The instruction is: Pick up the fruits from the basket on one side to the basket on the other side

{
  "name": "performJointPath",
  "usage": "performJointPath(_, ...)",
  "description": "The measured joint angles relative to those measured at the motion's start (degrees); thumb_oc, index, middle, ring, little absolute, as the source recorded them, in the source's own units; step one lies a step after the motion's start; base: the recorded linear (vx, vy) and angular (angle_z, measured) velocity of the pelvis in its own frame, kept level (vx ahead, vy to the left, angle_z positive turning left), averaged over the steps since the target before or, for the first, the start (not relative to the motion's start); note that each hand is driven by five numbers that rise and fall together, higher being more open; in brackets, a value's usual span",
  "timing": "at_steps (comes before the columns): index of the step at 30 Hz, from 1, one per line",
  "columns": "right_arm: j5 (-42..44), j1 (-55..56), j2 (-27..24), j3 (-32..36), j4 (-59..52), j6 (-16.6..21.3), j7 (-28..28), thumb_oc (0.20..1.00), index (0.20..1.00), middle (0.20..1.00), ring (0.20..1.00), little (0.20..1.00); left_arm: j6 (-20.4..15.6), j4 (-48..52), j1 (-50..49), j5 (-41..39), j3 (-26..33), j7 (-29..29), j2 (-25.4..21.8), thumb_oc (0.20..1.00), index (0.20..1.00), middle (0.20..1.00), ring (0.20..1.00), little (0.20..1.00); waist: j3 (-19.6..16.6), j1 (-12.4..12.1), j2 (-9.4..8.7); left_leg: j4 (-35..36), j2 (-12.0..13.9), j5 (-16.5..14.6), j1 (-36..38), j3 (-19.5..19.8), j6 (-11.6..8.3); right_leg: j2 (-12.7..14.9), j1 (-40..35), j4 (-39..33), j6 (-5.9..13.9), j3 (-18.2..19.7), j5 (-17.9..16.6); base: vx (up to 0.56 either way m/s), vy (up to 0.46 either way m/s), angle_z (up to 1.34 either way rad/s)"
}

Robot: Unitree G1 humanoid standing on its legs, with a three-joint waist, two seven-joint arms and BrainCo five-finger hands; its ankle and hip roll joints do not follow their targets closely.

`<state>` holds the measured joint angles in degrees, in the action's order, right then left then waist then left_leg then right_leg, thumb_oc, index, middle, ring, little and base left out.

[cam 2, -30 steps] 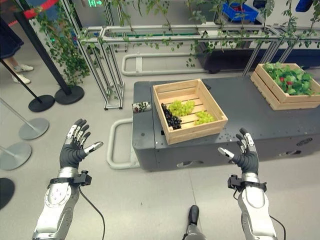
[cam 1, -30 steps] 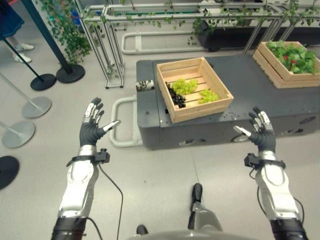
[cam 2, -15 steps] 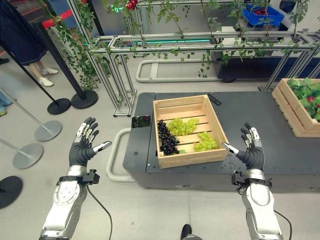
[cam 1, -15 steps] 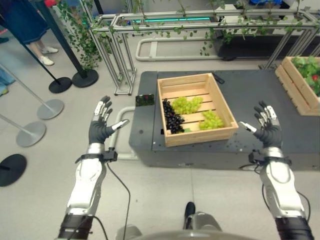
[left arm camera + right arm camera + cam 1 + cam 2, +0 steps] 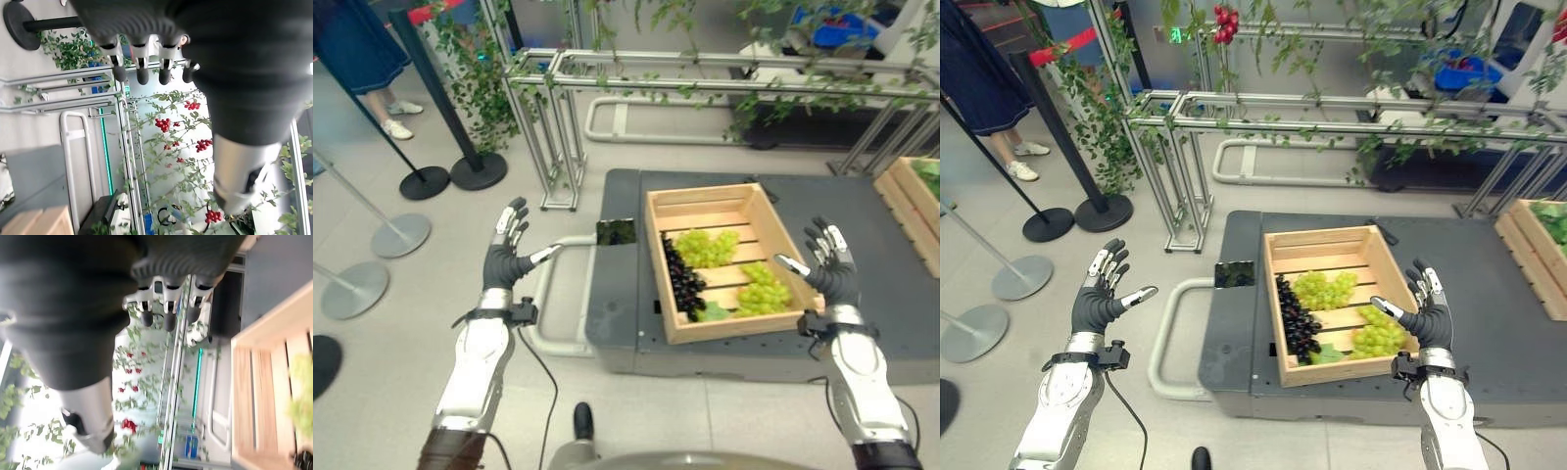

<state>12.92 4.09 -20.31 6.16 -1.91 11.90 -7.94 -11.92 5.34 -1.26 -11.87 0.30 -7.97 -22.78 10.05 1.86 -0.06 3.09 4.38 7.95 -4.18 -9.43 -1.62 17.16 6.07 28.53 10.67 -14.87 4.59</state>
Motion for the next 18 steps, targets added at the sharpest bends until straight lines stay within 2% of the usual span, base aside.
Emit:
performJointPath(2, -0.59, -1.18, 0.51, -0.66, -0.02, -0.03, 0.1, 1.0, 1.0, 1.0, 1.0, 1.0, 0.0, 0.04, -0.32, 0.4, 0.63, -0.05, -0.98, 1.0, 1.0, 1.0, 1.0, 1.0, 0.72, -0.13, 0.32, 1.0, -0.07, -0.68, 1.75, -0.5, 0.94, 0.05, 2.6, 1.7, 0.08, -0.24, 1.42, 0.2, 0.08, -0.18)
performJointPath(3, -0.8, -2.16, 0.62, -0.82, -0.02, -0.03, 0.04, 1.0, 1.0, 1.0, 1.0, 1.0, -0.01, 0.06, -0.91, 1.28, 1.17, -0.28, -0.92, 1.0, 1.0, 1.0, 1.0, 1.0, 0.71, -0.78, 0.17, 1.91, -0.14, -1.03, 2.88, -1.71, 1.22, -0.2, 3.99, -1.2, -0.04, -1.66, 1.42, 0.26, -0.009, -0.35)
performJointPath(4, -0.92, -2.62, 0.65, -0.91, -0.02, -0.01, 0.02, 1.0, 1.0, 1.0, 1.0, 1.0, 0.01, 0.05, -1.09, 1.67, 1.24, -0.44, -0.9, 1.0, 1.0, 1.0, 1.0, 1.0, 0.73, -1.25, 0.16, 1.9, -0.1, -1.46, 3.07, -2.31, 1.1, -0.93, 4.3, -5.17, 0.07, -1.91, 1.29, 0.29, -0.031, -0.37)
performJointPath(5, -0.94, -2.75, 0.65, -0.98, 0.04, -0.02, -0.01, 1.0, 1.0, 1.0, 1.0, 1.0, -0.02, 0.09, -1.17, 1.89, 1.27, -0.46, -0.88, 1.0, 1.0, 1.0, 1.0, 1.0, 0.8, -1.32, 0.01, 1.91, -0.35, -2.06, 3.09, -2.2, 0.9, -2.27, 3.77, -14.51, 0.06, -2.44, 0.26, 0.23, -0.037, -0.15)
performJointPath(6, -0.94, -2.61, 0.73, -1.09, 0.12, -0.06, -0.03, 1.0, 1.0, 1.0, 1.0, 1.0, 0.01, 0.05, -1.23, 2.05, 1.33, -0.53, -0.79, 1.0, 1.0, 1.0, 1.0, 1.0, 0.95, -1.02, -0.67, 1.97, -0.6, -2.41, 3.27, -1.92, 0.36, -3.77, 2.97, -21.8, 0.37, -1.0, -1.62, 0.15, -0.016, 0.07)
performJointPath(7, -0.94, -2.22, 0.8, -0.98, 0.16, -0.11, -0.07, 1.0, 1.0, 1.0, 1.0, 1.0, 0.05, 0.04, -1.16, 2.07, 1.18, -0.52, -0.81, 1.0, 1.0, 1.0, 1.0, 1.0, 1.03, -0.84, -0.92, 1.93, -1.0, -2.18, 3.41, -1.17, 0.28, -4.48, 2.43, -23.99, 0.62, 0.54, -2.37, 0.14, -0.068, 0.52)
performJointPath(8, -0.95, -1.47, 0.87, -0.93, 0.82, -0.19, -0.13, 1.0, 1.0, 1.0, 1.0, 1.0, 0.05, 0.07, -1.39, 2.12, 0.89, -0.4, -0.51, 1.0, 1.0, 1.0, 1.0, 1.0, 1.01, 0.54, -1.39, 1.94, -1.54, -2.16, 3.89, 0.35, -0.38, -4.98, 0.51, -26.0, -1.11, 2.06, -6.71, 0.1, -0.051, 0.6)
performJointPath(9, -0.96, -1.41, 0.88, -0.93, 1.26, -0.32, -0.14, 1.0, 1.0, 1.0, 1.0, 1.0, 0.05, 0.07, -1.6, 2.14, 0.88, -0.39, -0.46, 1.0, 1.0, 1.0, 1.0, 1.0, 1.03, 0.74, -1.4, 2.08, -1.46, -2.39, 4.29, 0.53, -0.91, -5.1, 0.02, -26.34, -2.12, 2.17, -8.22, 0.18, -0.102, 0.45)
performJointPath(10, -0.97, -1.28, 0.82, -0.67, 2.2, -0.59, -0.12, 1.0, 1.0, 1.0, 1.0, 1.0, 0.05, 0.12, -2.38, 2.19, 0.92, -0.4, 0.09, 1.0, 1.0, 1.0, 1.0, 1.0, 0.75, 0.46, -0.82, 2.21, -0.5, -2.92, 4.93, 0.37, -1.93, -6.27, -0.89, -27.22, -4.28, 2.1, -9.76, 0.09, -0.052, 0.05)
performJointPath(13, -1.0, -0.43, 0.67, 0.06, 2.44, -1.04, -0.14, 1.0, 1.0, 1.0, 1.0, 1.0, 0.04, 0.45, -3.58, 2.23, 1.15, -0.38, 1.38, 1.0, 1.0, 1.0, 1.0, 1.0, -0.14, 0.3, 0.95, 1.94, 2.01, -3.6, 5.32, 0.7, -3.37, -9.5, -4.76, -33.51, -5.73, -0.11, -11.53, 0.13, -0.092, 0.06)
performJointPath(15, -1.0, -0.46, 0.46, 0.1, 2.35, -1.03, -0.13, 1.0, 1.0, 1.0, 1.0, 1.0, 0.04, 0.66, -3.49, 2.23, 1.05, -0.29, 2.22, 1.0, 1.0, 1.0, 1.0, 1.0, -0.34, 0.46, 1.31, 1.91, 2.53, -3.5, 5.6, 0.48, -4.45, -10.4, -5.37, -33.8, -6.59, -0.58, -11.63, 0.1, -0.085, 0.07)
performJointPath(18, -0.99, -0.07, 0.27, 0.18, 2.31, -1.08, -0.11, 1.0, 1.0, 1.0, 1.0, 1.0, 0.06, 0.8, -3.03, 2.22, 1.0, 0.08, 2.96, 1.0, 1.0, 1.0, 1.0, 1.0, -0.41, 0.51, 1.34, 1.89, 2.65, -3.6, 5.83, 0.56, -4.71, -10.59, -6.07, -33.8, -6.55, -1.52, -10.88, 0.07, -0.052, 0.14)
